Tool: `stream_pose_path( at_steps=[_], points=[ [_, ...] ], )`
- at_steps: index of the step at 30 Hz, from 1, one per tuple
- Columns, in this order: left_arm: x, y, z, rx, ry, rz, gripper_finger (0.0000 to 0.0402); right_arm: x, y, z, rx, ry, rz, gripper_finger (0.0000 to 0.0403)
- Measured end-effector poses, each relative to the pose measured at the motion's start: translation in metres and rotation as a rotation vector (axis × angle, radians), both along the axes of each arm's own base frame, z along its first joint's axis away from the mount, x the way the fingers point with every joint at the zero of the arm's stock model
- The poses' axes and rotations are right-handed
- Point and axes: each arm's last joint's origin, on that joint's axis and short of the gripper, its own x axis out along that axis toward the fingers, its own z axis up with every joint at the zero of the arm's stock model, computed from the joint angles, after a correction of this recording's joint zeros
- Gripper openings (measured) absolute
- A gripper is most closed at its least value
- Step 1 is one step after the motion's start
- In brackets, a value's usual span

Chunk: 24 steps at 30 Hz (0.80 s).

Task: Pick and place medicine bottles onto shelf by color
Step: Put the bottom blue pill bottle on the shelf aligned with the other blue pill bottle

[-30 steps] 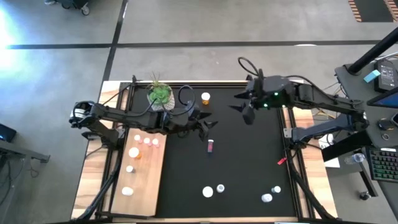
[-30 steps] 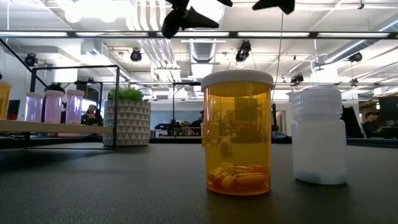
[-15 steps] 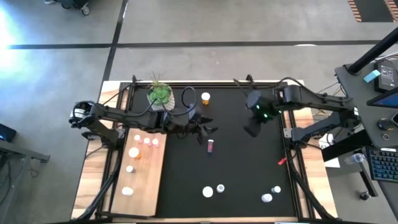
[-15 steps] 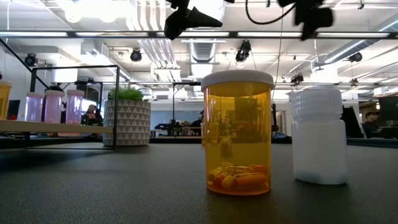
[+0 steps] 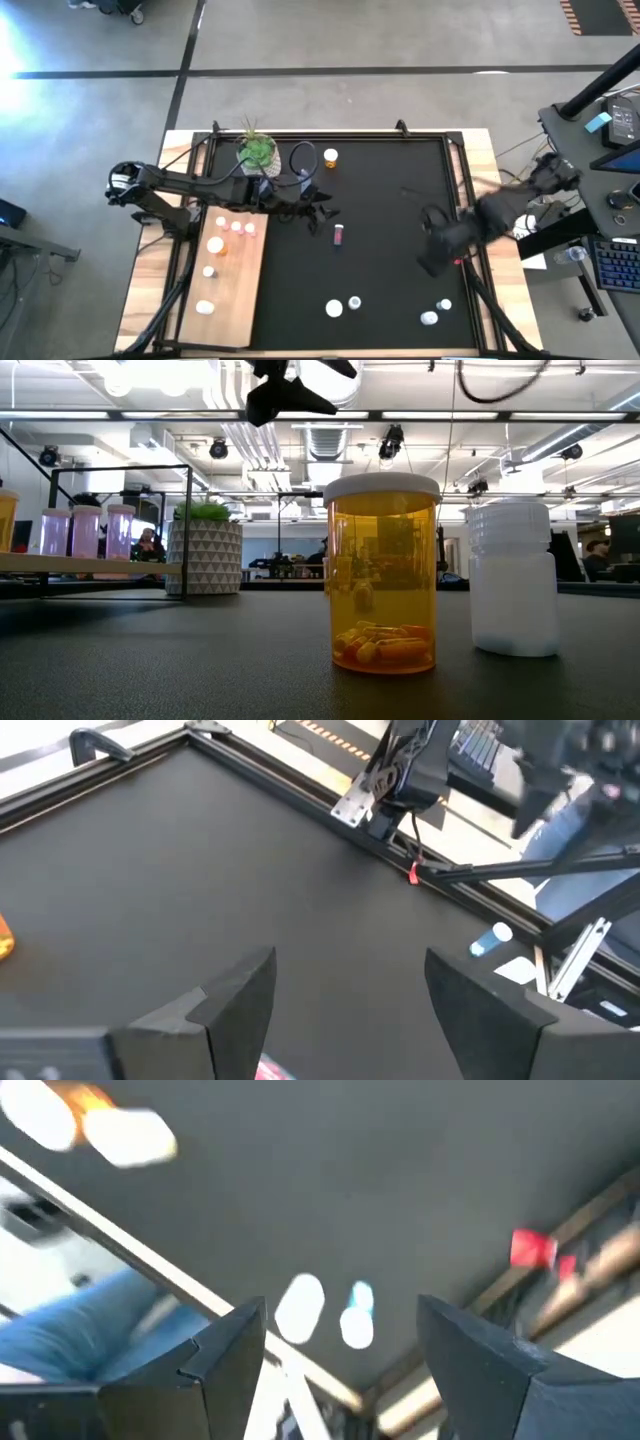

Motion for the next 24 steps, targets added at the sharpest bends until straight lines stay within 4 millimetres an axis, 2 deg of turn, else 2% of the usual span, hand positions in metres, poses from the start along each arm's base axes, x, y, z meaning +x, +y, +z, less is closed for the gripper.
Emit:
stream_pose_path(
  at_steps=[6, 11, 14, 19, 24],
  points=[
    [-0.001, 0.000, -0.002, 0.005, 0.021, -0.008, 0.0240, 0.002, 0.034, -0.029, 0.046, 0.216, 0.031, 0.0247],
    [-0.001, 0.000, -0.002, 0.007, 0.021, -0.010, 0.0240, 0.008, 0.054, -0.055, -0.007, 0.319, 0.113, 0.0247],
    [-0.001, 0.000, -0.001, 0.007, 0.021, -0.011, 0.0240, 0.016, 0.063, -0.067, 0.018, 0.384, 0.184, 0.0247],
    [-0.001, 0.000, -0.001, 0.005, 0.020, -0.013, 0.0240, 0.027, 0.075, -0.074, 0.019, 0.367, 0.357, 0.0247],
    [0.000, 0.000, 0.000, -0.003, 0.006, -0.008, 0.0240, 0.013, 0.064, -0.067, -0.024, 0.326, 0.393, 0.0247]
  ],
)
